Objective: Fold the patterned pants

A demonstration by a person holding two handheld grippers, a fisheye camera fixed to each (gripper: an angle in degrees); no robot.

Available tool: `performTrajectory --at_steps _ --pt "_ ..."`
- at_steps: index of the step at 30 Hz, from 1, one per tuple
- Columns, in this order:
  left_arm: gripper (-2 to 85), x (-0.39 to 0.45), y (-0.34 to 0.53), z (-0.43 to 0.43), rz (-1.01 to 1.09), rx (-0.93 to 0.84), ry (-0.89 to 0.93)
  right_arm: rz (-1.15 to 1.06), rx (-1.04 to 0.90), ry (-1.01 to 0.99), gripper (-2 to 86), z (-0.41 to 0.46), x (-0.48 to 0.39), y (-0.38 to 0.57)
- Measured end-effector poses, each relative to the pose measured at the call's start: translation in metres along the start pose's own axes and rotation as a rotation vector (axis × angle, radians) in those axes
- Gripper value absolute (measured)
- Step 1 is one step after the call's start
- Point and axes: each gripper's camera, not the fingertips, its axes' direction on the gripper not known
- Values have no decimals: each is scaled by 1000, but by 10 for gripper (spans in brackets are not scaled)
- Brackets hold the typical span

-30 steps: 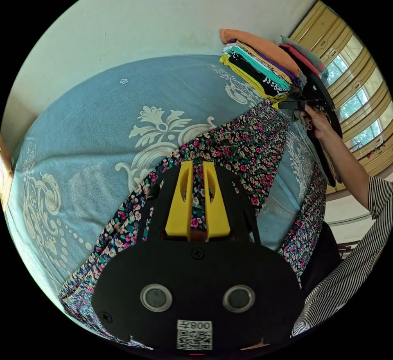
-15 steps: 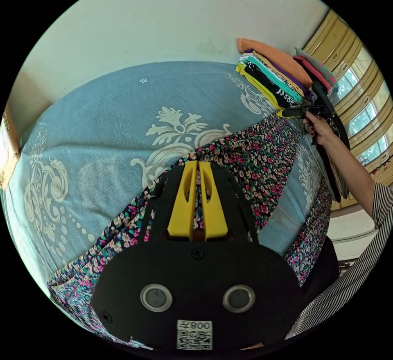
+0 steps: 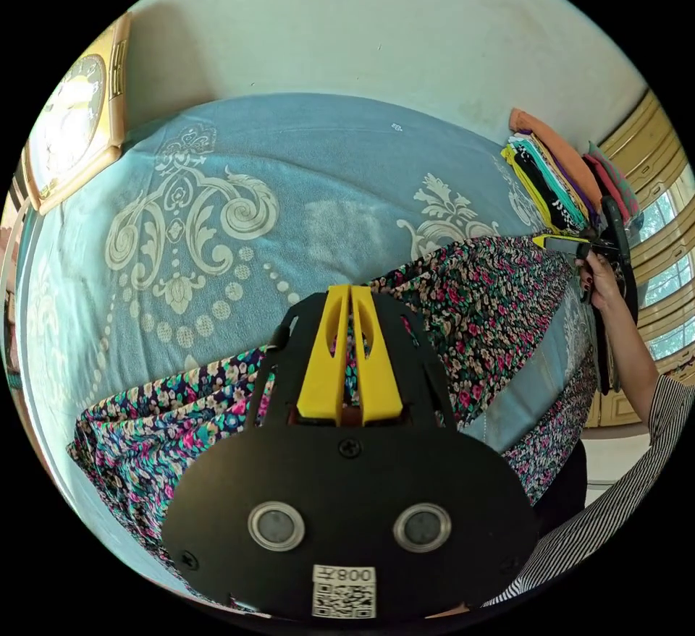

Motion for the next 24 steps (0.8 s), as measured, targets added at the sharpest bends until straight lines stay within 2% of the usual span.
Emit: performTrajectory --at_steps 4,7,11,18,21,24 --pt "17 -22 7 -14 -29 51 52 44 -6 -39 2 16 2 -17" --pt "39 -35 26 -26 9 53 102 -1 28 -21 1 17 -7 -15" --pt "39 -50 49 -22 28 -42 28 -55 -13 8 4 37 -24 -21" --pt "8 -78 51 -35 -57 60 61 -22 -5 18 -3 53 -28 -34" --pt "8 -89 52 -36 -83 74 80 32 26 -46 -2 57 -21 -39" --pt "12 -103 59 -29 -129 22 78 72 -26 -108 2 77 -13 -45"
